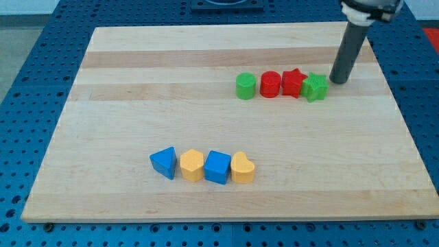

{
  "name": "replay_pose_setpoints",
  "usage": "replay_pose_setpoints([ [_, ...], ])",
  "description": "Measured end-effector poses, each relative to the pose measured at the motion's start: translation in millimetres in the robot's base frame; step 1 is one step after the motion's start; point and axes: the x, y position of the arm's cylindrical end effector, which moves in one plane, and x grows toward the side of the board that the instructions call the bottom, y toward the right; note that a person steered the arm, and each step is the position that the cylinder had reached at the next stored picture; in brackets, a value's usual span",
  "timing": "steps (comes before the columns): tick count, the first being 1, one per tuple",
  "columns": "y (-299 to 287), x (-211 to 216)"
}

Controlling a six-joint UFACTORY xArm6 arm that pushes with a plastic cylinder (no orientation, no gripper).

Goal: Push red star to the left of green star

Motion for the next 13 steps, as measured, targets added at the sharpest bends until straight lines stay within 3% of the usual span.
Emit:
replay_pose_setpoints([
  [4, -32.6, 41.2],
  [6, -13.3, -19.5],
  [7, -32.4, -20.8],
  [10, -90.6, 37.8],
  [13, -115.8, 1.8],
])
